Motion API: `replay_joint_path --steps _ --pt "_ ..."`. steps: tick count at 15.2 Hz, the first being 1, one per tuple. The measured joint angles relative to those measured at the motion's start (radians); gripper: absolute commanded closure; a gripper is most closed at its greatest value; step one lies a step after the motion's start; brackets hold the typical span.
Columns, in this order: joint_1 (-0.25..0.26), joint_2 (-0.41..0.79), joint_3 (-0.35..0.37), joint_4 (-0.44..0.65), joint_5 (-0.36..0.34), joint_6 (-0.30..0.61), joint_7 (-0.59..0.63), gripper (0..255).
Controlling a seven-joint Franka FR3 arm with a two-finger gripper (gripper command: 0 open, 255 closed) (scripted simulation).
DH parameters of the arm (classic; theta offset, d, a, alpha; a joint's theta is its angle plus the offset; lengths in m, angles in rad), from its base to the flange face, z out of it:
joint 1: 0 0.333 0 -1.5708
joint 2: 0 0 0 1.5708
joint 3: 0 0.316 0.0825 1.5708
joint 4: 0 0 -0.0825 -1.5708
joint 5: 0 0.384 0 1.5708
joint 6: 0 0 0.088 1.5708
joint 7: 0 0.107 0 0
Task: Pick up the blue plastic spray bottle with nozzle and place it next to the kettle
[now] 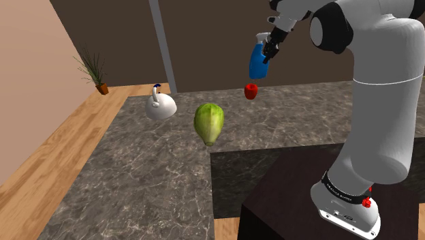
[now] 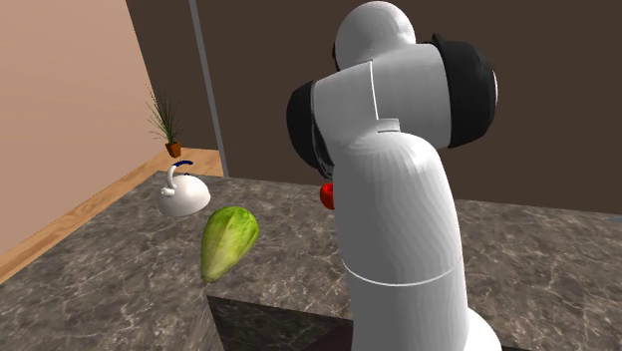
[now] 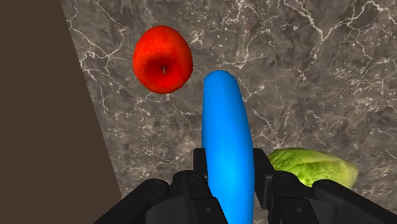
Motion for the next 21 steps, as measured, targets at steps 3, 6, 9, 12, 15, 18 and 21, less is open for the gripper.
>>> replay_joint_path --steps 3,6,9,12,15,18,21 --pt "-0.005 -0.005 -0.004 0.032 -0.008 -0.03 0.016 255" --pt "-0.015 -0.005 -0.005 0.072 -0.012 -0.066 0.032 255" --pt "-0.018 -0.012 -0.008 0.104 -0.019 -0.096 0.05 255" --pt "-0.032 -0.007 -0.007 0.15 -0.017 -0.134 0.066 255" --pt "-0.049 -0.003 -0.007 0.199 -0.015 -0.175 0.082 255" --pt "-0.069 0.005 -0.004 0.249 -0.009 -0.215 0.096 255" --pt "-0.089 0.014 -0.001 0.3 -0.001 -0.256 0.111 255"
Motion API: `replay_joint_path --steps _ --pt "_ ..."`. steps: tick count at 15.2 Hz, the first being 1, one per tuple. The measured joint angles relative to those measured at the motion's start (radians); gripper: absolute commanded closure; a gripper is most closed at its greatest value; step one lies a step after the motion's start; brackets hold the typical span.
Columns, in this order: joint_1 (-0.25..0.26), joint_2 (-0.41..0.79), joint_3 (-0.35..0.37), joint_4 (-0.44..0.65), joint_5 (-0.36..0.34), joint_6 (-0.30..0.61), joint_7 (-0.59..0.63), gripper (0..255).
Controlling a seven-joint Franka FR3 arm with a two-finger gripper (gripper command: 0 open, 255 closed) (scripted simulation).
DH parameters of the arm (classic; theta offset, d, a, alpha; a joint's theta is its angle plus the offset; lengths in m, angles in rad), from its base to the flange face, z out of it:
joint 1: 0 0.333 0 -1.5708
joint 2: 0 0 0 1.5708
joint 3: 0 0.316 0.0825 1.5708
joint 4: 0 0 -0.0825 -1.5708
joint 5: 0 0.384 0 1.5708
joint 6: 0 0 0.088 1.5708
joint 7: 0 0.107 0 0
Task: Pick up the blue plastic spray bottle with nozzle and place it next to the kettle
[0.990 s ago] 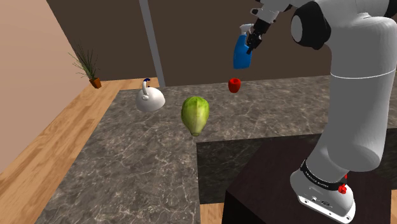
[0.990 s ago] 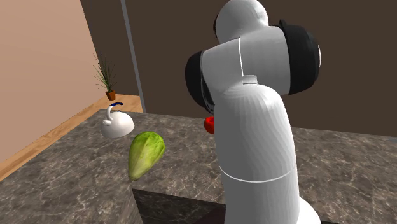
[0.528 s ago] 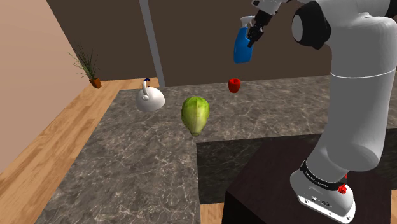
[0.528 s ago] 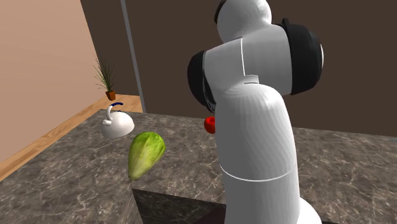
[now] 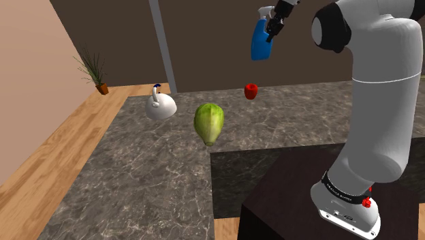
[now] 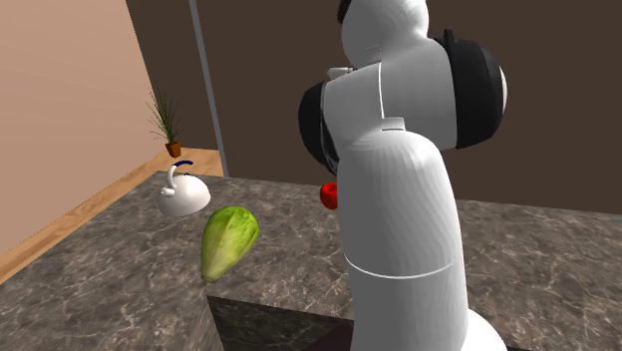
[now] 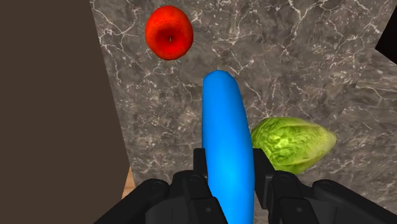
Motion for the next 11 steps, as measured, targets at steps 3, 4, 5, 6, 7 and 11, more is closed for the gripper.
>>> replay_joint_path --steps 3,4,5,6,7,11 --pt "-0.006 0.003 0.003 0.037 0.004 -0.027 0.021 255" --pt "0.022 -0.011 0.002 0.02 -0.006 -0.012 0.037 255" --pt "0.047 -0.02 0.002 0.01 -0.014 0.0 0.055 255" --pt "0.076 -0.03 0.004 -0.005 -0.022 0.018 0.075 255" --pt "0.102 -0.041 0.005 -0.011 -0.03 0.028 0.098 255" --pt "0.239 -0.113 0.007 -0.096 -0.09 0.112 0.188 255"
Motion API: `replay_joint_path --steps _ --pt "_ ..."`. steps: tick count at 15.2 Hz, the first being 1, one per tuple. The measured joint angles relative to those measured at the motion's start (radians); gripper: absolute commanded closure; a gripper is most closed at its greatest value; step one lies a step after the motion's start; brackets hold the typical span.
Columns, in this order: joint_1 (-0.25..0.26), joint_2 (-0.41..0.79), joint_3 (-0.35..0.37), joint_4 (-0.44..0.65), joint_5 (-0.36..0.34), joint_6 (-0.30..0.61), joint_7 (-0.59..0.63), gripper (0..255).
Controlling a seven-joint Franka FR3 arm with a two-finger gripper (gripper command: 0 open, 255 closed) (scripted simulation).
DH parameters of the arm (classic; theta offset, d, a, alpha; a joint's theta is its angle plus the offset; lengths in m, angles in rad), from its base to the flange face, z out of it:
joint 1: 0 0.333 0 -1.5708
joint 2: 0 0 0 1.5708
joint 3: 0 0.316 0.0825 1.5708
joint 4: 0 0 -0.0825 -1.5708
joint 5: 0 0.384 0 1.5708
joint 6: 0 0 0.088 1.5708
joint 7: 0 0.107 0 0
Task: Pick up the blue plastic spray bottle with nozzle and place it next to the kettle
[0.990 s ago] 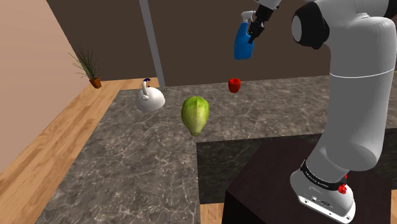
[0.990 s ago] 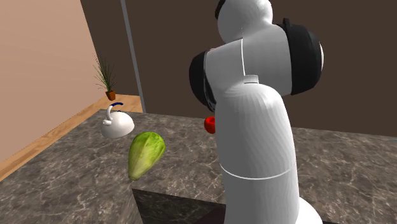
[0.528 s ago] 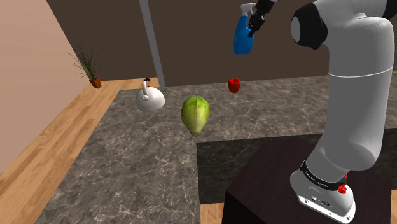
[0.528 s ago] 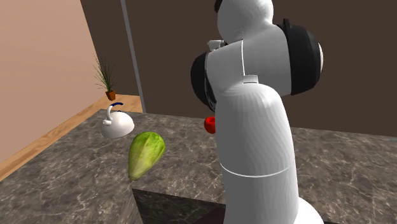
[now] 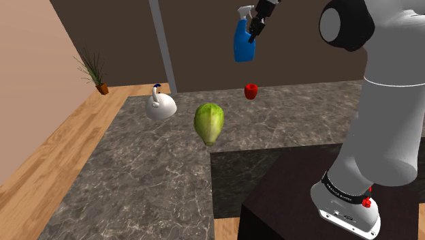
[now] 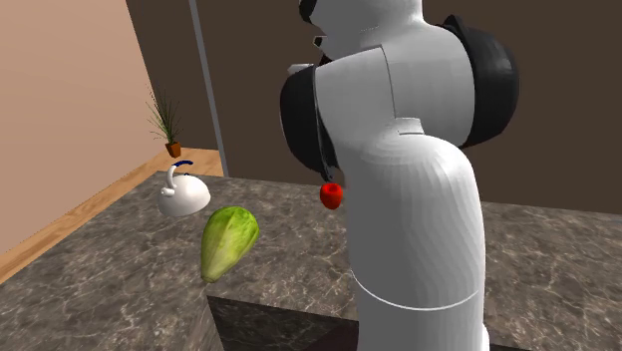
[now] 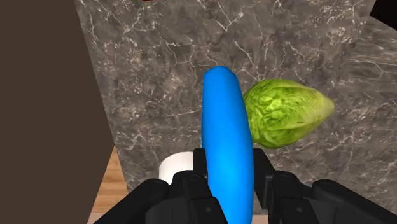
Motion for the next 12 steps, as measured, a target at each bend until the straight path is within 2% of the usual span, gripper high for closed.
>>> replay_joint_path --steps 1,5,12 --pt "0.01 0.007 0.007 0.012 0.003 0.002 0.02 255" --pt "0.102 -0.024 0.024 -0.02 -0.028 0.058 0.108 255" --pt "0.215 -0.012 0.069 -0.009 -0.039 0.124 0.252 255"
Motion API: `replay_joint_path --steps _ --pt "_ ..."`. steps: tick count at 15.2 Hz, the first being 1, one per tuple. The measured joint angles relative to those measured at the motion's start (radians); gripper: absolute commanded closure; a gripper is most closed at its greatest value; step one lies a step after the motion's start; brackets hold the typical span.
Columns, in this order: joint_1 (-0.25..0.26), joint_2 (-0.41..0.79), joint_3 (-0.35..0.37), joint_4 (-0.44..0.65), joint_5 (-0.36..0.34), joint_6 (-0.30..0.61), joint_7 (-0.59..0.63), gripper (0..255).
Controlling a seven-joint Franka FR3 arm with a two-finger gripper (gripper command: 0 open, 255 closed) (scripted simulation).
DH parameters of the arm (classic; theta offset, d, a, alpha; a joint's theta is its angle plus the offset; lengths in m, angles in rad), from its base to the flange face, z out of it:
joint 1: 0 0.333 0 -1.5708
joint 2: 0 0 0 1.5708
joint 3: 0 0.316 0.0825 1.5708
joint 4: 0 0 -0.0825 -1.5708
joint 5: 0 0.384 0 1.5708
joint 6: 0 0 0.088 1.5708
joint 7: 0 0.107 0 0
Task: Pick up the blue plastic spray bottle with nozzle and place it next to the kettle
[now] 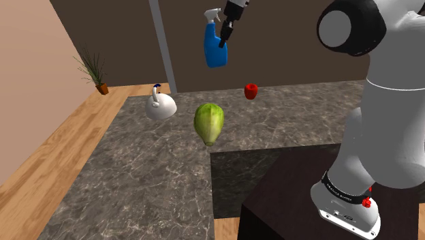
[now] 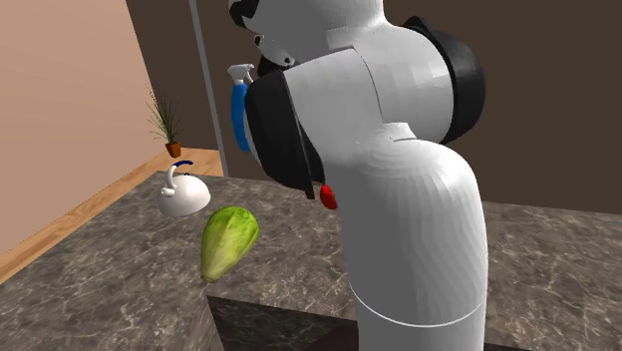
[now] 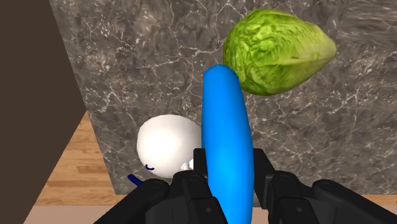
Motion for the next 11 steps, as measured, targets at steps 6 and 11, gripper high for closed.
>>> replay_joint_path --steps 6,11 --pt "0.04 0.08 0.045 0.087 0.036 0.017 0.106 255" --pt "0.058 0.164 0.083 0.188 0.072 0.021 0.193 255"
